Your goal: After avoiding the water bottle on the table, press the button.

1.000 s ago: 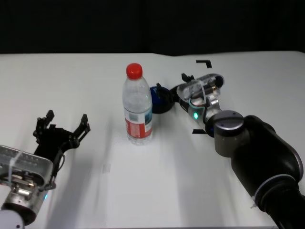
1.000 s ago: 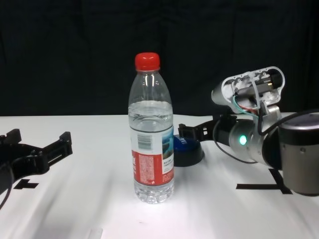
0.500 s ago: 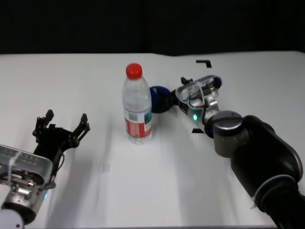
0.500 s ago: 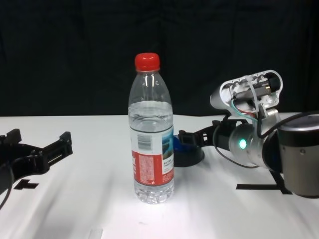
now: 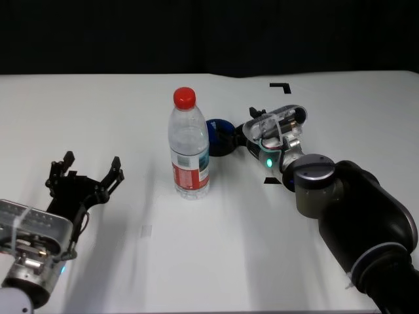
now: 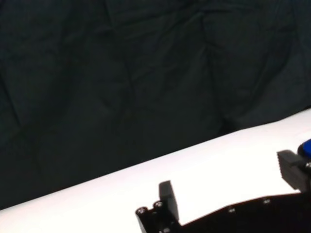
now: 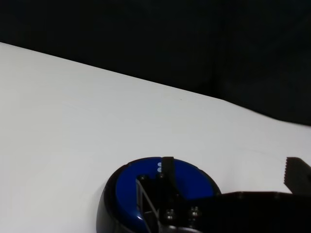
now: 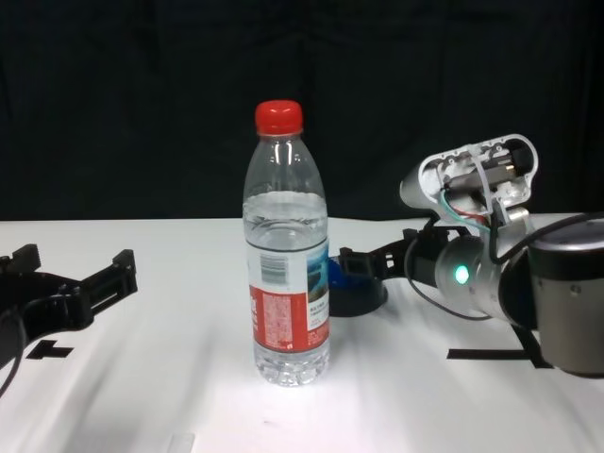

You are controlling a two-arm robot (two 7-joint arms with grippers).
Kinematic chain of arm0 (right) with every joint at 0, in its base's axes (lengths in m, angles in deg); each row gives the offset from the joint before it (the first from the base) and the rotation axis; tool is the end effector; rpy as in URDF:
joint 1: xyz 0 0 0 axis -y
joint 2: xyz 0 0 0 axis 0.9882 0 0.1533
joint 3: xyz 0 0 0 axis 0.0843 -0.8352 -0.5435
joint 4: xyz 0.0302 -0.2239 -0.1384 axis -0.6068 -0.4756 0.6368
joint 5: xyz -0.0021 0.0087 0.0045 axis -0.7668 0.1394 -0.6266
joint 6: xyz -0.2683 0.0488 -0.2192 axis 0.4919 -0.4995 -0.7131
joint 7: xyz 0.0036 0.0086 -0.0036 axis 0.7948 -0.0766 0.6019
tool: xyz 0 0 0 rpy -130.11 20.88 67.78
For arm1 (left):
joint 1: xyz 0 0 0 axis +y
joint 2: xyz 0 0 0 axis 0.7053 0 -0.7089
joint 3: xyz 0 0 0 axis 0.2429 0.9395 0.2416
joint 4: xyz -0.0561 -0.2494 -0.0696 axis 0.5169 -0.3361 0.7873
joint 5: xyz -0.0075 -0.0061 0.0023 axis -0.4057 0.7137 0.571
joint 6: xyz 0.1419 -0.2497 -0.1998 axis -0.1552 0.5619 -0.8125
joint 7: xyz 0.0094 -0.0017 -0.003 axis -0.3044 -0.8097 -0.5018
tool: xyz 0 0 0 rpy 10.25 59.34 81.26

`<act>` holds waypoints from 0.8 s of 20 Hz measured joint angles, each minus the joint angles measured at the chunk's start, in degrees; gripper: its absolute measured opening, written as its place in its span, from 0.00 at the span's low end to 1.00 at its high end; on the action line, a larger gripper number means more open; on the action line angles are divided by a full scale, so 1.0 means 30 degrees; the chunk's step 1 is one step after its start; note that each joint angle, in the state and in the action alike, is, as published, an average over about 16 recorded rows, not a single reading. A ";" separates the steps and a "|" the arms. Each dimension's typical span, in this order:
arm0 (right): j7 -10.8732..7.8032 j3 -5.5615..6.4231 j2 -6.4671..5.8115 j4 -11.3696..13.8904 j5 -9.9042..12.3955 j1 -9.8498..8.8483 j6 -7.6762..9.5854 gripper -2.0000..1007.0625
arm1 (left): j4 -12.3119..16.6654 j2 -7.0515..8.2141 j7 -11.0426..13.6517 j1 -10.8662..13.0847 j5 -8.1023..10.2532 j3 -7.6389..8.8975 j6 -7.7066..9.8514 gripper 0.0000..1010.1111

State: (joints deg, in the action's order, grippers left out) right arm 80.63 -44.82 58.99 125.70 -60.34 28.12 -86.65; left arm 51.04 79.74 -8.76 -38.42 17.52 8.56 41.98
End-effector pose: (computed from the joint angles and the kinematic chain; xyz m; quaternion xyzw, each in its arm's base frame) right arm 0.5133 0.0867 -0.2692 -0.0990 -0.0060 -0.5567 0.8248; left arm 0.3382 0.0237 -0.2782 0.0766 -0.1271 0.6365 0.7568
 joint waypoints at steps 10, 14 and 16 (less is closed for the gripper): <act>0.0413 0.0415 -0.0095 0.1895 0.0300 -0.0966 -0.0472 1.00 | 0.0000 0.0000 0.0000 0.0000 0.0000 0.0000 0.0000 0.99; 0.0573 0.0588 -0.0209 0.3277 0.0434 -0.1754 -0.0466 1.00 | 0.0000 0.0000 0.0000 0.0000 0.0000 0.0000 0.0000 0.99; 0.0631 0.0658 -0.0282 0.4026 0.0491 -0.2202 -0.0395 1.00 | 0.0000 0.0000 0.0000 0.0000 0.0000 0.0000 0.0000 0.99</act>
State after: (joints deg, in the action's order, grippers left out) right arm 82.52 -42.84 58.14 137.78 -58.87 21.51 -87.84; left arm 51.04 79.74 -8.76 -38.42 17.52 8.56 41.98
